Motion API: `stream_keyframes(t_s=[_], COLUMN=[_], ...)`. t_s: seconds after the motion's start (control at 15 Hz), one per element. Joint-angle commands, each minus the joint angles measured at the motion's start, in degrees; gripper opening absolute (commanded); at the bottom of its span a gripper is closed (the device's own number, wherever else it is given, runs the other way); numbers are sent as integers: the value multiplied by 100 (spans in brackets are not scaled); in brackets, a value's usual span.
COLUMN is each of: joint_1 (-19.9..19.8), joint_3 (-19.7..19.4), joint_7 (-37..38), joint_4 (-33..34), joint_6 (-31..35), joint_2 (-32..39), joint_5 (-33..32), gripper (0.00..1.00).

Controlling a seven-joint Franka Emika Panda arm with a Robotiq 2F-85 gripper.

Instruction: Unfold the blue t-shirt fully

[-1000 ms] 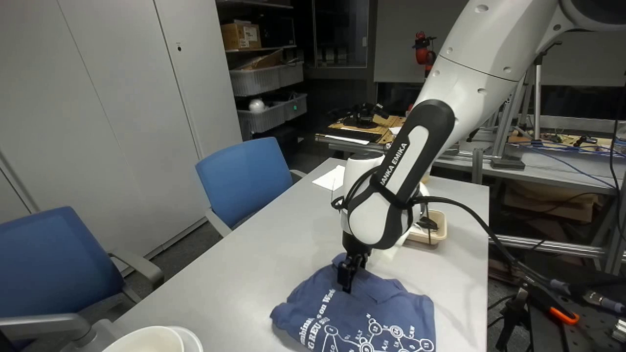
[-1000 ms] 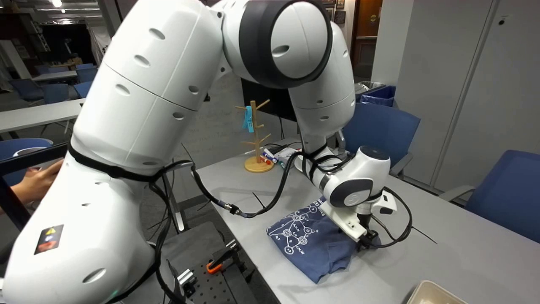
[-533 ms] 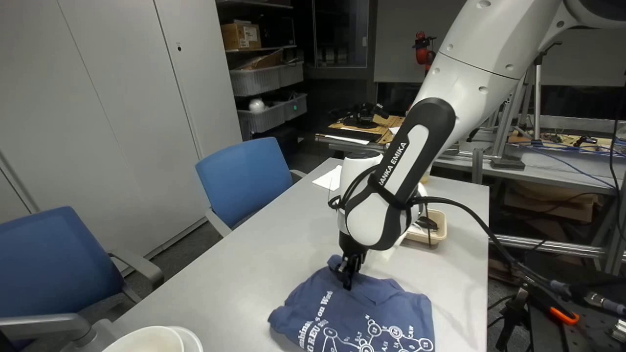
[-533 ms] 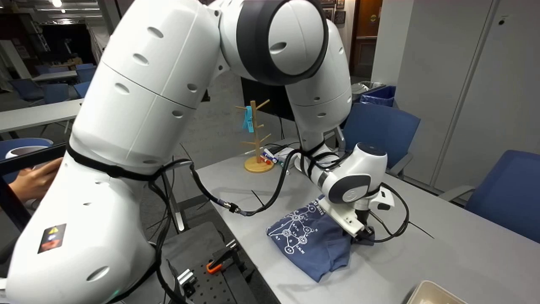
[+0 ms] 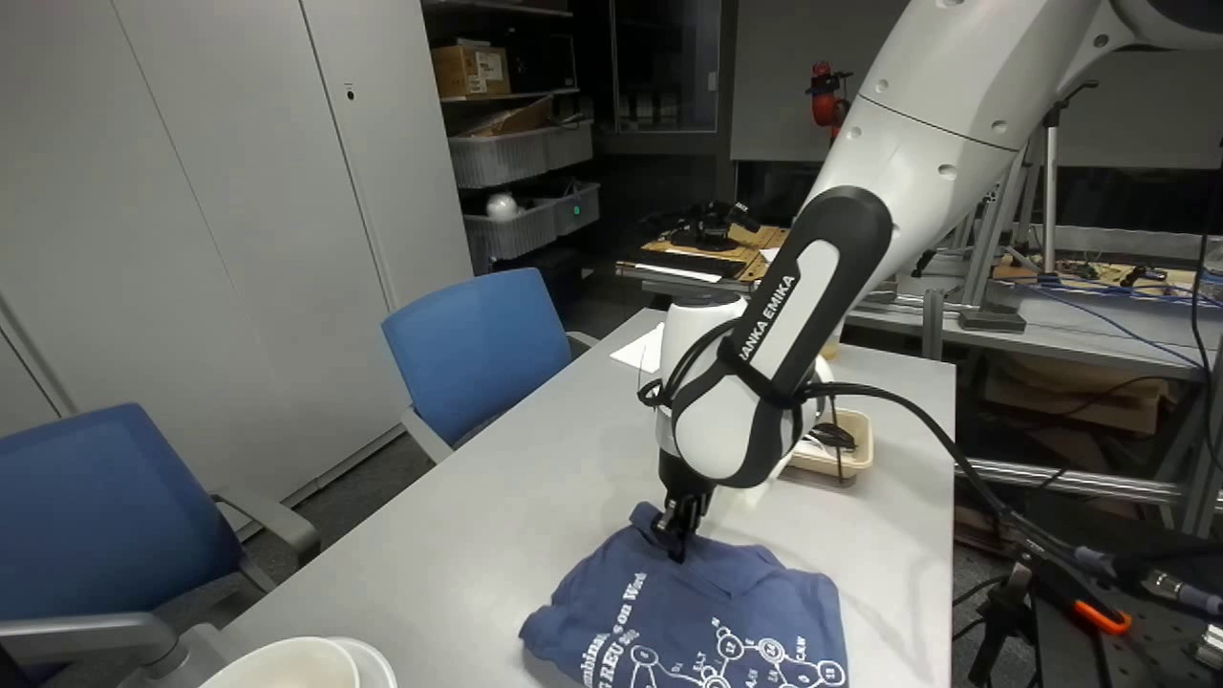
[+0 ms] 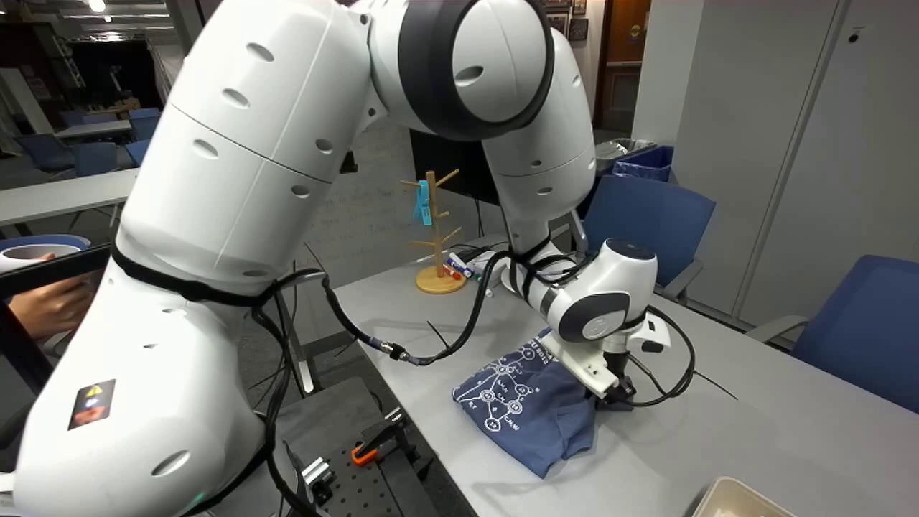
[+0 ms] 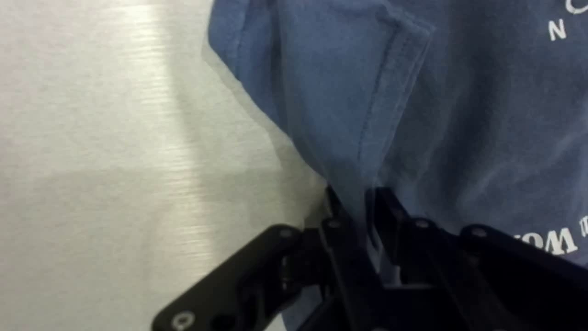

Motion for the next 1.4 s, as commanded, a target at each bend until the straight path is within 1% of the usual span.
stream_keyframes(t_s=[0.0, 0.07, 0.13, 0.2, 0.27, 0.4, 0.47, 0.53, 0.73, 0.93, 1.13, 1.33], joint_1=[166, 181, 188, 202, 213, 216, 230, 238, 251, 248, 225, 147], joint_3=[-118, -121, -122, -127, -127, -121, -145, -156, -170, -36, 407, 1119], joint_7=[261, 277, 281, 289, 286, 286, 291, 292, 298, 298, 268, 143], joint_4=[-109, -118, -133, -146, -163, -189, -211, -233, -294, -316, -266, -227], joint_6=[-51, -39, -20, -19, -24, -43, -27, -18, 7, -18, -105, -238], joint_2=[-200, -216, -235, -253, -275, -311, -321, -334, -400, -520, -681, -846], joint_5=[-162, -166, -168, -174, -180, -172, -184, -189, -202, -143, 63, 410], gripper=[58, 64, 23, 27, 27, 12, 2, 0, 0, 1, 1, 1])
